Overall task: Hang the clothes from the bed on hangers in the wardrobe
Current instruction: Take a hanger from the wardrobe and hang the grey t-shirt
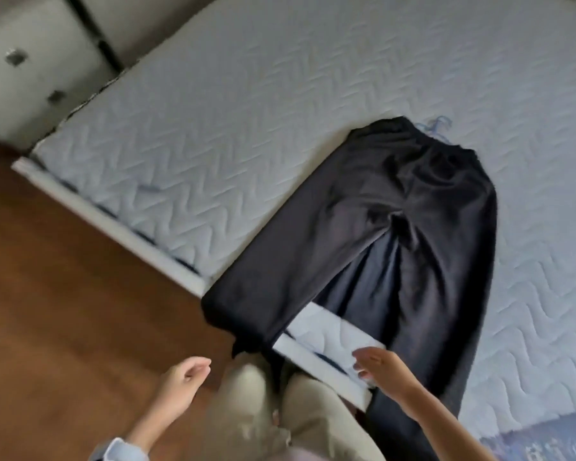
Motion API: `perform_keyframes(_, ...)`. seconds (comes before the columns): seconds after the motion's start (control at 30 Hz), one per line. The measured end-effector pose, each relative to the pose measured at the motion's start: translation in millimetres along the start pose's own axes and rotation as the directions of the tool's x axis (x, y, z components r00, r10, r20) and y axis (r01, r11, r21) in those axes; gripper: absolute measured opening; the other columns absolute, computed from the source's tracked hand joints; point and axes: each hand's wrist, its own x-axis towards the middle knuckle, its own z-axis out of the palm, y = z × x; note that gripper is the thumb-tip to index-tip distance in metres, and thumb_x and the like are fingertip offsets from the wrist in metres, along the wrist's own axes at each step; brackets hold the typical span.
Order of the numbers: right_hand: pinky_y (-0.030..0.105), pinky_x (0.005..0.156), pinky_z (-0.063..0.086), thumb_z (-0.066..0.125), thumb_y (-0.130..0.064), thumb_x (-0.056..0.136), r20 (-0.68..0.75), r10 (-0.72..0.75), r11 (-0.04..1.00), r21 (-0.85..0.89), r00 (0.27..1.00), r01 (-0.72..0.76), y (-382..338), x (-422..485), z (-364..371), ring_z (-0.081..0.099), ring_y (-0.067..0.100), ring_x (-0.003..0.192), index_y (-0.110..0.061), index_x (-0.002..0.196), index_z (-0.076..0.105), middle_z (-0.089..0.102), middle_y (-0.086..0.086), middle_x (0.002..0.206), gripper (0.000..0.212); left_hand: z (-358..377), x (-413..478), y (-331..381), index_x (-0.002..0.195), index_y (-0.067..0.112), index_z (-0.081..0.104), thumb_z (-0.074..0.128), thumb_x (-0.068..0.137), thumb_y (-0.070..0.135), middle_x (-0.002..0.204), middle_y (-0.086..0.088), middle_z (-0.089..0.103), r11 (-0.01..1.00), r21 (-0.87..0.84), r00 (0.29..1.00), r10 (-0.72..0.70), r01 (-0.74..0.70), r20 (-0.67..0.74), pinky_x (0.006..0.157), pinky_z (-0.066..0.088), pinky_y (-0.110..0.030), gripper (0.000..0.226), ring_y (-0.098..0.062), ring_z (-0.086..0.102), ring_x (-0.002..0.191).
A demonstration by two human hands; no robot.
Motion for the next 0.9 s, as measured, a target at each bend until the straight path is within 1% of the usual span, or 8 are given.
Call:
perform_keyframes(0.1, 0.006, 0.036, 0.036, 0.045, 0.005, 0.092, 0.081, 0.054, 0.997, -0.061, 0.995, -0.049, -5.1, -15.0, 51.6, 0.051, -0.002, 0.032, -0.003, 0.077, 0.059, 0.055, 0.006, 0.059, 0.023, -1.4, -29.9, -64.1, 0.08, 0.024, 0.064, 0.056, 0.089, 0.006, 0.101, -0.015, 0.069, 0.976, -0.187, 0.989, -0.129, 0.115, -0.066, 0.081, 0.046, -0.024, 0.021, -0.017, 0.064, 0.093)
perform_keyframes(0.17, 0.008, 0.034, 0.037, 0.046, 0.005, 0.091, 0.113, 0.066, 0.993, -0.102, 0.991, -0.054, -9.6, -18.6, 80.5, 0.049, -0.003, 0.029, -0.008, 0.069, 0.058, 0.057, 0.002, 0.05, 0.028, -6.5, -41.2, -98.0, 0.086, 0.024, 0.067, 0.056, 0.09, 0.015, 0.103, -0.009, 0.069, 0.948, -0.262, 0.977, -0.203, 0.179, -0.066, 0.089, 0.046, -0.034, 0.015, -0.024, 0.061, 0.1)
perform_keyframes(0.23, 0.01, 0.043, 0.044, 0.047, 0.004, 0.09, 0.089, 0.05, 0.991, -0.127, 0.995, -0.038, -21.1, -20.0, 104.1, 0.055, -0.001, 0.036, -0.011, 0.069, 0.059, 0.06, -0.004, 0.041, 0.029, -18.1, -46.9, -125.5, 0.092, 0.025, 0.066, 0.053, 0.091, 0.023, 0.11, -0.005, 0.068, 0.935, -0.296, 0.974, -0.221, 0.198, -0.047, 0.087, 0.045, -0.031, 0.013, -0.021, 0.06, 0.104)
perform_keyframes(0.33, 0.016, 0.053, 0.045, 0.049, -0.003, 0.091, 0.036, 0.014, 0.981, -0.196, 0.999, -0.006, -52.7, -28.4, 142.5, 0.057, 0.015, 0.056, -0.016, 0.07, 0.06, 0.063, 0.002, 0.06, 0.027, -51.9, -51.5, -167.9, 0.092, 0.026, 0.065, 0.053, 0.091, 0.024, 0.112, -0.006, 0.066, 0.91, -0.367, 0.975, -0.22, 0.192, -0.035, 0.084, 0.042, -0.028, 0.012, -0.021, 0.058, 0.107)
perform_keyframes(0.5, 0.022, 0.055, 0.042, 0.048, 0.002, 0.088, -0.016, -0.028, 0.977, -0.21, 0.999, 0.024, -102.3, -50.3, 226.9, 0.051, 0.021, 0.065, 0.002, 0.079, 0.064, 0.064, 0.018, 0.079, 0.018, -127.2, -73.3, -227.9, 0.085, 0.017, 0.061, 0.052, 0.093, 0.016, 0.098, -0.008, 0.061, 0.759, -0.606, 0.934, -0.349, 0.236, -0.073, 0.082, 0.038, -0.032, 0.012, -0.024, 0.056, 0.094)
perform_keyframes(0.67, 0.026, 0.067, 0.041, 0.049, -0.008, 0.091, 0.123, -0.121, 0.935, -0.319, 0.985, 0.155, -181.6, -57.0, 296.1, 0.052, 0.02, 0.08, 0.003, 0.097, 0.065, 0.063, 0.024, 0.092, 0.021, -165.4, -85.5, -278.7, 0.099, 0.009, 0.062, 0.052, 0.092, 0.014, 0.096, -0.008, 0.062, 0.662, -0.722, 0.876, -0.451, 0.199, -0.172, 0.07, 0.039, -0.03, 0.013, -0.024, 0.056, 0.092)
perform_keyframes(0.77, 0.019, 0.061, 0.042, 0.045, -0.008, 0.094, 0.184, -0.148, 0.928, -0.314, 0.972, 0.201, -238.3, -48.4, 322.3, 0.055, 0.021, 0.082, -0.006, 0.103, 0.061, 0.062, 0.014, 0.093, 0.018, -177.0, -78.6, -293.4, 0.103, 0.009, 0.059, 0.049, 0.093, 0.012, 0.1, -0.01, 0.06, 0.523, -0.819, 0.84, -0.533, 0.233, -0.101, 0.073, 0.036, -0.03, 0.014, -0.023, 0.054, 0.091)
perform_keyframes(0.9, 0.027, 0.067, 0.042, 0.047, -0.014, 0.094, 0.222, -0.155, 0.926, -0.307, 0.963, 0.22, -293.7, -25.4, 360.0, 0.058, 0.023, 0.086, -0.013, 0.097, 0.061, 0.065, 0.008, 0.091, 0.014, -200.1, -59.0, -301.2, 0.096, 0.011, 0.059, 0.05, 0.094, 0.019, 0.094, -0.007, 0.062, 0.351, -0.891, 0.785, -0.62, 0.287, 0.008, 0.063, 0.035, -0.027, 0.013, -0.018, 0.055, 0.077)
